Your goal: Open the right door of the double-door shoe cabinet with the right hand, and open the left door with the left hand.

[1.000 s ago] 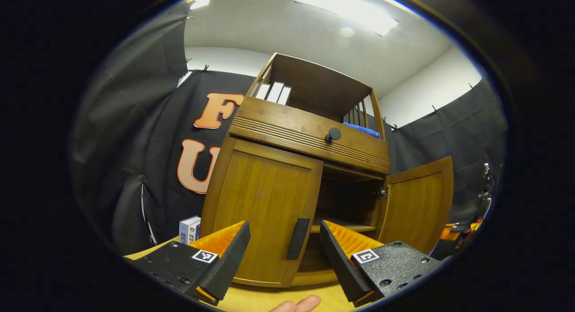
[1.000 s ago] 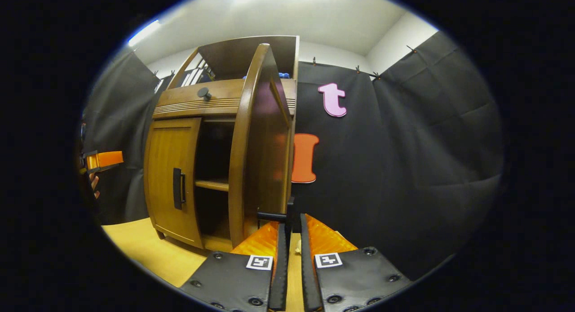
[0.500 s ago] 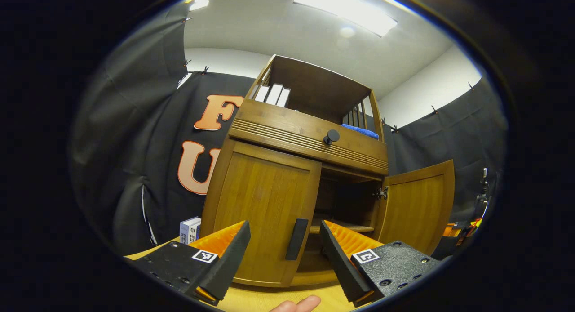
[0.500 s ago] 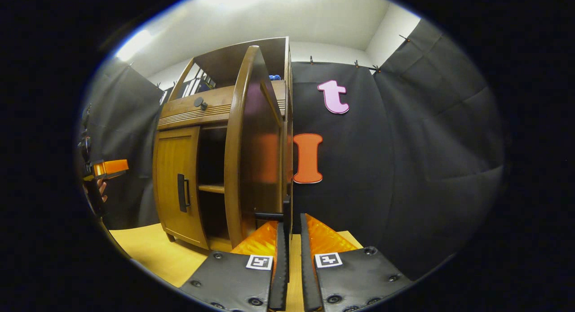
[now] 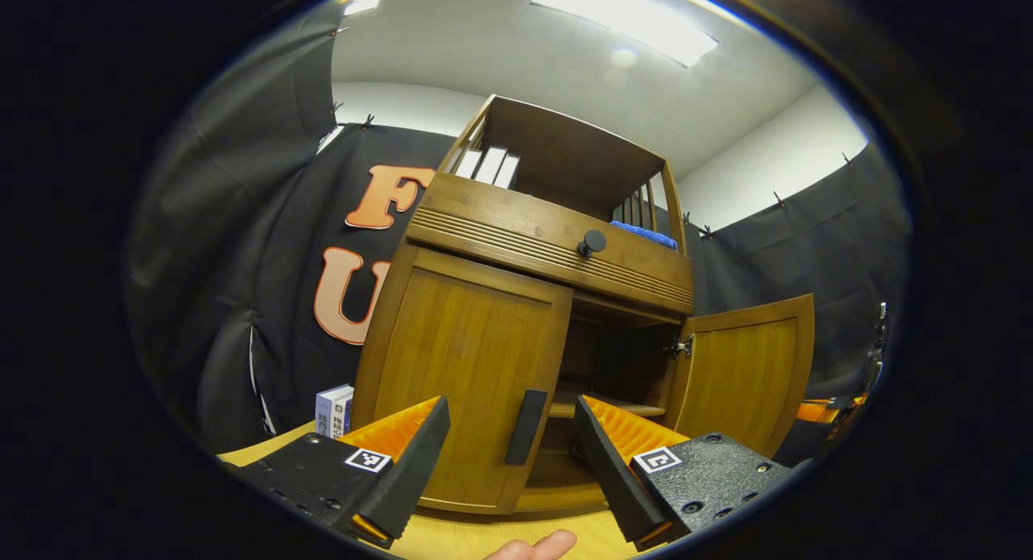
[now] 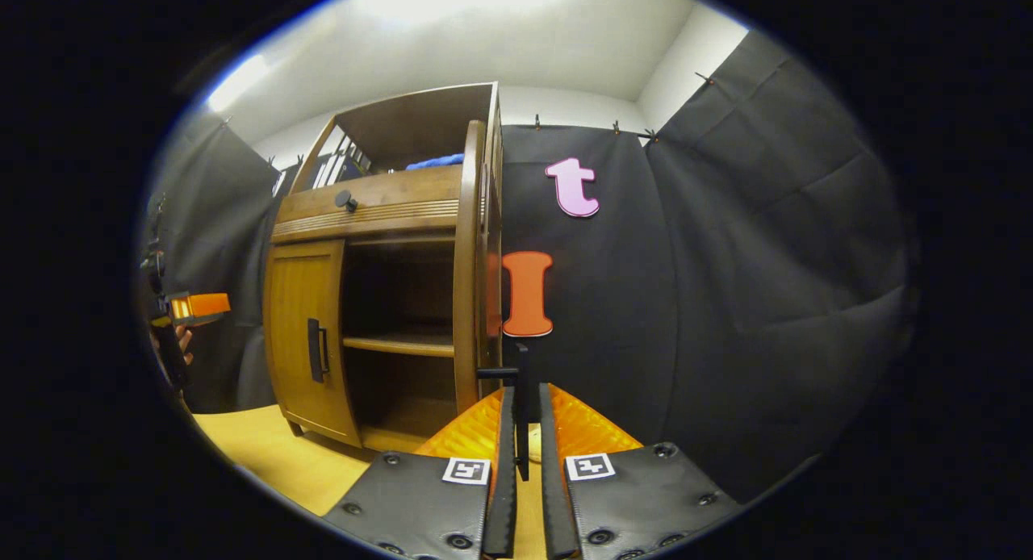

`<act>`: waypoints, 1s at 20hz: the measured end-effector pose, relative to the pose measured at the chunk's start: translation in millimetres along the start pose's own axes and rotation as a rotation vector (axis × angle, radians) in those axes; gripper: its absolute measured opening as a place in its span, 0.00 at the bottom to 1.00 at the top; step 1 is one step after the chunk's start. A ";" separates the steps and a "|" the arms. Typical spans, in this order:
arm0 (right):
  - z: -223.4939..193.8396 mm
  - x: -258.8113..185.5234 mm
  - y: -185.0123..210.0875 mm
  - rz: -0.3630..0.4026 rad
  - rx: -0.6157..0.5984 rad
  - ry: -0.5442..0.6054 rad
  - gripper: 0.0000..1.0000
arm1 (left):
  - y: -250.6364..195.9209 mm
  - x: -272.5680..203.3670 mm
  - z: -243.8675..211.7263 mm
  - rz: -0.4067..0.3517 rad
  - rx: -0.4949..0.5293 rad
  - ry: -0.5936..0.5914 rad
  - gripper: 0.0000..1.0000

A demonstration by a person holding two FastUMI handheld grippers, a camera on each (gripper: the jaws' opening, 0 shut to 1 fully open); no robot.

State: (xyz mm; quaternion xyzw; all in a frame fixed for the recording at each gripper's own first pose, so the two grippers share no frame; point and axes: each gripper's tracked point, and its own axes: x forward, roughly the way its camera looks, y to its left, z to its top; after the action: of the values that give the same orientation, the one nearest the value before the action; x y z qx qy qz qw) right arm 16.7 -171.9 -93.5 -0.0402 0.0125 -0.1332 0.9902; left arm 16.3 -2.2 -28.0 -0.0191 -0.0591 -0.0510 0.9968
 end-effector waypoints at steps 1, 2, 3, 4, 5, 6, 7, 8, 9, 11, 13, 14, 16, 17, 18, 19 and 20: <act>5.2 -4.8 1.3 -0.008 0.000 -0.009 0.21 | -1.3 1.0 -1.1 -0.001 0.000 0.003 0.94; 10.0 -9.6 4.7 -0.012 -0.005 -0.015 0.21 | -1.9 2.0 -2.8 -0.003 -0.002 0.008 0.94; 14.8 -16.5 13.4 -0.004 -0.012 -0.022 0.21 | -3.3 2.9 -3.6 -0.007 -0.005 0.012 0.98; 19.4 -21.3 22.4 0.006 -0.016 -0.028 0.21 | -5.2 3.2 -4.3 -0.011 -0.008 0.015 0.98; 24.0 -23.8 30.3 0.012 -0.017 -0.031 0.21 | -5.2 4.5 -4.8 -0.013 -0.008 0.017 0.98; 27.4 -26.4 38.1 0.016 -0.013 -0.030 0.21 | -6.8 6.6 -5.2 -0.015 -0.005 0.018 0.94; 28.9 -28.5 47.7 0.023 -0.001 -0.026 0.21 | -8.1 8.2 -5.0 -0.016 -0.003 0.017 0.94; 27.9 -30.8 56.6 0.036 0.020 -0.017 0.21 | -8.8 9.6 -5.7 -0.017 -0.002 0.018 0.94; 24.7 -33.0 68.0 0.058 0.045 -0.006 0.21 | -9.2 10.6 -8.5 -0.017 -0.007 0.024 0.94; 20.2 -35.7 88.5 0.104 0.063 0.008 0.21 | -12.0 11.9 -16.2 -0.030 -0.036 0.043 0.94; 17.3 -34.6 98.3 0.113 0.038 0.013 0.10 | -9.9 14.3 -20.1 -0.033 -0.047 0.052 0.94; 16.6 -33.7 98.1 0.100 0.026 0.010 0.21 | -8.1 15.0 -19.6 -0.029 -0.042 0.048 0.94; 22.7 -37.2 113.1 0.124 0.024 -0.009 0.32 | -3.9 16.9 -19.2 -0.021 -0.032 0.038 0.94; 25.1 -39.9 120.0 0.130 0.019 -0.019 0.30 | -1.9 18.2 -20.0 -0.016 -0.029 0.038 0.94; 24.9 -41.5 123.6 0.128 0.007 -0.027 0.44 | -0.3 20.1 -22.0 -0.011 -0.029 0.042 0.94; 25.6 -43.6 126.7 0.124 -0.009 -0.034 0.58 | 0.5 22.0 -24.1 -0.009 -0.028 0.049 0.98; 26.3 -45.0 130.2 0.126 -0.026 -0.040 0.72 | 2.1 25.5 -26.9 -0.007 -0.028 0.057 0.94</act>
State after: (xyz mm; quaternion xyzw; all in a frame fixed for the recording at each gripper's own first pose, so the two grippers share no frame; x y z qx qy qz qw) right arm 8.4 -32.9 -77.4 -0.0547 -0.0031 -0.0698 0.9961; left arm 44.8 -3.9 -51.7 -0.0315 -0.0301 -0.0560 0.9975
